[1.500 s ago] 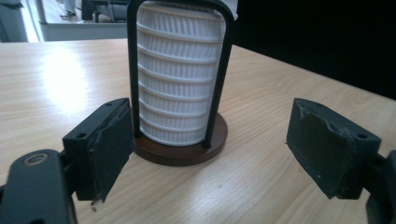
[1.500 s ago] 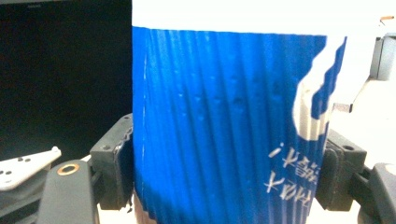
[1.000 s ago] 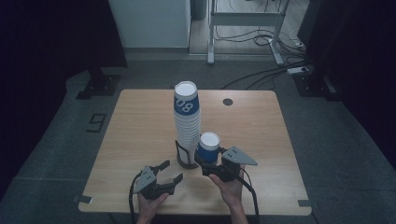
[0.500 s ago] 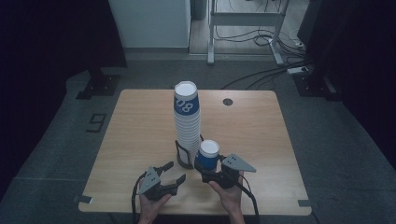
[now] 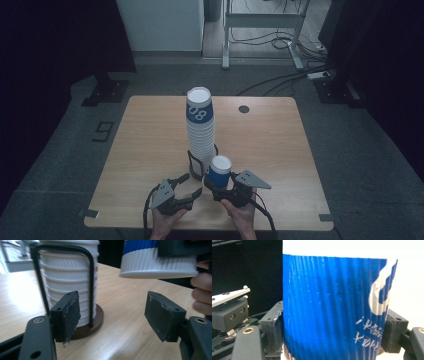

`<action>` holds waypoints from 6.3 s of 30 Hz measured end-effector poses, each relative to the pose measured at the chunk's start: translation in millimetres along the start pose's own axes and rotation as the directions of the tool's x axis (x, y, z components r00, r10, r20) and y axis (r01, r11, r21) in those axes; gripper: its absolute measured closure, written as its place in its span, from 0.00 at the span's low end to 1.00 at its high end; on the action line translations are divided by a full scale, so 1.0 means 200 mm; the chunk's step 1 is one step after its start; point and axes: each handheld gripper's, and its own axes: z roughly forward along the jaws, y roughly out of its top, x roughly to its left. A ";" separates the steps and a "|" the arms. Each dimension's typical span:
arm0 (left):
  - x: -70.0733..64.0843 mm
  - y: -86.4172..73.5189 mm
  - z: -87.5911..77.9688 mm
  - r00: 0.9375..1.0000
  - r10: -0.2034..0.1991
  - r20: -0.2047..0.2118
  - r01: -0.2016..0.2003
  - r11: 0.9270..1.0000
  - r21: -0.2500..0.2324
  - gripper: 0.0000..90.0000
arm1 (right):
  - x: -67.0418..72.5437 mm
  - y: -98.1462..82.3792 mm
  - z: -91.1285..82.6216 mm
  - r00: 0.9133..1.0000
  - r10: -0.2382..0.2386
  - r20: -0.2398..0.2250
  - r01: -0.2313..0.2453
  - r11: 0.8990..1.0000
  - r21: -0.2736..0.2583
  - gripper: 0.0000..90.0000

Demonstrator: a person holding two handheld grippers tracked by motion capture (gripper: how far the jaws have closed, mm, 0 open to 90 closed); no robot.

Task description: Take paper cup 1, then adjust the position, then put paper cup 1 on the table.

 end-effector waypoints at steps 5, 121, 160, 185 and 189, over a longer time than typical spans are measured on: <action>-0.01 0.00 0.01 1.000 0.002 0.016 -0.002 1.000 -0.018 0.36 | -0.01 -0.03 -0.01 0.998 0.054 -0.012 -0.055 0.998 -0.013 0.25; 0.06 0.12 -0.03 0.999 0.016 0.044 -0.022 0.990 0.142 0.92 | -0.03 -0.22 -0.10 0.932 -0.339 0.132 0.326 0.939 0.107 0.14; 0.09 0.26 0.09 0.984 -0.013 0.178 -0.081 0.856 0.511 0.91 | 0.09 -0.22 -0.08 0.695 -0.718 0.042 0.687 0.680 0.256 0.14; 0.06 0.32 0.15 0.979 -0.005 0.203 -0.116 0.808 0.578 0.94 | 0.16 -0.23 -0.03 0.605 -0.795 -0.049 0.784 0.584 0.210 0.00; 0.05 0.31 0.16 0.974 -0.029 0.223 -0.104 0.819 0.564 0.95 | 0.18 -0.24 0.00 0.598 -0.800 -0.049 0.787 0.575 0.223 0.01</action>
